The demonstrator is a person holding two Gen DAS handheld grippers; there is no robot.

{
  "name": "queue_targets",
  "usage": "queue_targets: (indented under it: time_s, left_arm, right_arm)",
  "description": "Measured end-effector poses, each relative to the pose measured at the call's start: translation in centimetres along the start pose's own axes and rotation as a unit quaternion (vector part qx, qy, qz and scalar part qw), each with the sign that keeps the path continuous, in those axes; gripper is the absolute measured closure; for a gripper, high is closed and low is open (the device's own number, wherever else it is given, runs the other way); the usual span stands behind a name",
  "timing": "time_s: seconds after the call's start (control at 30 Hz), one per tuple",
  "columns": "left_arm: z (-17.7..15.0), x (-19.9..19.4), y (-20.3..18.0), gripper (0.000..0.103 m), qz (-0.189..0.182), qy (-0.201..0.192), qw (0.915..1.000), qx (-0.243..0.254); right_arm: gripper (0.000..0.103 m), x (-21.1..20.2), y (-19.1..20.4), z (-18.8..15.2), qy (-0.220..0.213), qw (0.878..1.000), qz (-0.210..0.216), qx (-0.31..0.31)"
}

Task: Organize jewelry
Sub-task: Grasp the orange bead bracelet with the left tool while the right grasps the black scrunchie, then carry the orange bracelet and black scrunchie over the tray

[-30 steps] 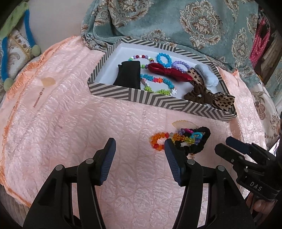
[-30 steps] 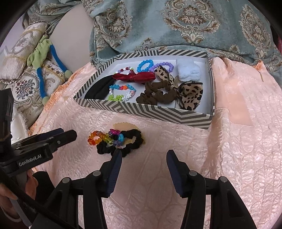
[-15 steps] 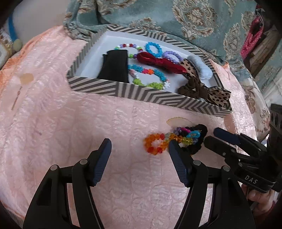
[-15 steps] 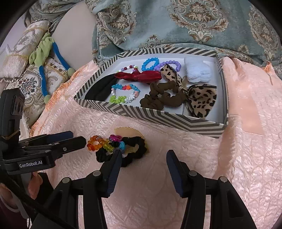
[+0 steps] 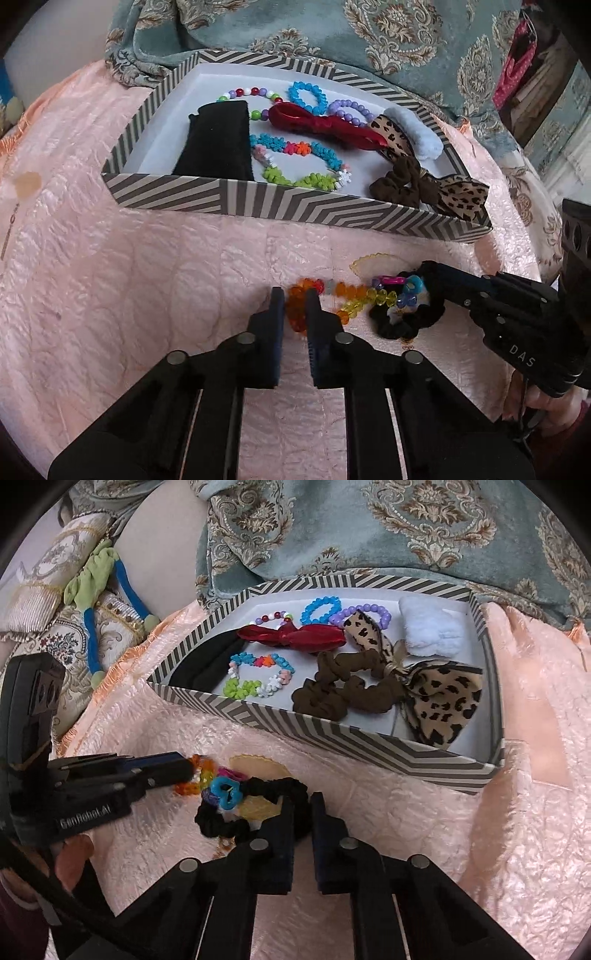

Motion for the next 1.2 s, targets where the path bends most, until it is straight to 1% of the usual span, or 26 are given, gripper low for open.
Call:
queue_targets:
  time_s: [0.2,0.43,0.6,0.83,1.0,1.2]
  left_arm:
    - [-0.2,-1.7,1.3,0.095,0.014,-0.016,0.9996,-0.016]
    - [0.0,-4.5,2.8,0.095,0.008,-0.039,0.9981,-0.048]
    - [1.2,-7.3,2.5,0.095,0.001,-0.063,0.9967,-0.051]
    - [3.4,-10.7,1.8,0.095,0.008,-0.099,0.9939,-0.046]
    - [4.7,-12.1,1.2,0.095,0.016,-0.114,0.9927,-0.037]
    - [6.3,-12.4,0.5,0.095,0.030,-0.124,0.9913,-0.031]
  right_arm:
    - [0.097,-1.8,-0.9,-0.1,-0.015,1.000,-0.004,0.013]
    - [0.097,-5.0,-0.6,0.1,-0.044,0.999,0.001,0.015]
    - [0.097,-7.2,0.1,0.9,-0.066,0.998,0.007,0.009]
    - [0.097,-9.9,1.4,2.4,-0.092,0.996,0.010,-0.006]
    - [0.097,-11.3,1.7,3.4,-0.107,0.994,0.008,-0.013]
    - [0.097,-12.3,1.6,4.8,-0.117,0.993,0.002,-0.020]
Point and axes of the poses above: each gripper's, at about its wrist camera, not at the fingertips, and x roughly the way its jaws point, y to its left, z to its top, the point moved 8 cm from there along x, roughly the way its jaws point, and after that the axes turned 5 degrees about z, right-handed, at the moved point
